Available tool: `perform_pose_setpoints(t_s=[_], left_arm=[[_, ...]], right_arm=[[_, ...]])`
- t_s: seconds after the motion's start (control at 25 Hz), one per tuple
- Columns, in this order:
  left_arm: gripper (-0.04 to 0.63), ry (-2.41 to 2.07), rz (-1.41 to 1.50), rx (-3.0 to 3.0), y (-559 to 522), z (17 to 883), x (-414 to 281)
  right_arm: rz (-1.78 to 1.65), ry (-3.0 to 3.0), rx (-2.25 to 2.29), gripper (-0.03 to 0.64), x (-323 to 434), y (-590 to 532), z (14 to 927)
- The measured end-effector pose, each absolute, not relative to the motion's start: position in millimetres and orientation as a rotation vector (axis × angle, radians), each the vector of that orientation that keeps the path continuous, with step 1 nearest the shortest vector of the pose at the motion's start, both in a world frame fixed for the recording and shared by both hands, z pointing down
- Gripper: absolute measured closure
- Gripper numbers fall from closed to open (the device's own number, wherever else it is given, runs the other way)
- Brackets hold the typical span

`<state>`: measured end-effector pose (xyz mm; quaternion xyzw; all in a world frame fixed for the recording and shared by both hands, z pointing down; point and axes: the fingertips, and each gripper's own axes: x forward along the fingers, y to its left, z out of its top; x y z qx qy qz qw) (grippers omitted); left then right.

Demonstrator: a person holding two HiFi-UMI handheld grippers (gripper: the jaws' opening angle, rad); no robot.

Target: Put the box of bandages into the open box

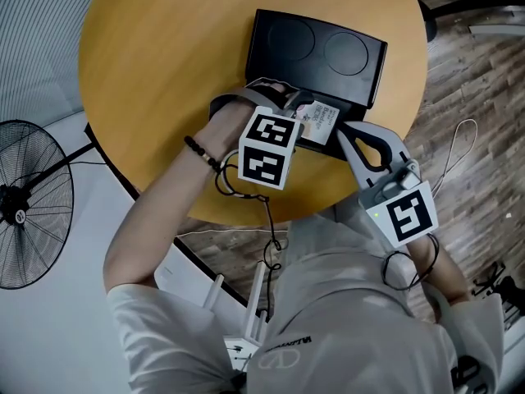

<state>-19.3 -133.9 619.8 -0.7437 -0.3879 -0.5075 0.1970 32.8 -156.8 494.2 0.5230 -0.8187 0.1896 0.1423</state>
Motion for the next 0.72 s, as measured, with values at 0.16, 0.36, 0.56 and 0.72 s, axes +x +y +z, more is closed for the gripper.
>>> perform_pose_setpoints(t_s=[0.16,0.36,0.56,0.72], left_arm=[[0.137,-1.066,-1.415,-2.092,-136.0,617.9,-20.6],[0.140,-0.963,-1.358,-2.224,-142.6,591.4,-20.9],[0.355,-0.556,-1.072,-2.575,-160.6,539.2,-14.2],[0.461,-0.167,-0.856,-2.800,-171.7,505.8,-20.7]], right_arm=[[0.558,-2.361,1.511,0.601,34.1,-155.9,493.4],[0.544,-2.368,1.512,0.601,33.3,-155.1,487.8],[0.513,-2.372,1.529,0.601,31.9,-155.9,476.0],[0.486,-2.364,1.540,0.601,29.5,-154.7,462.4]])
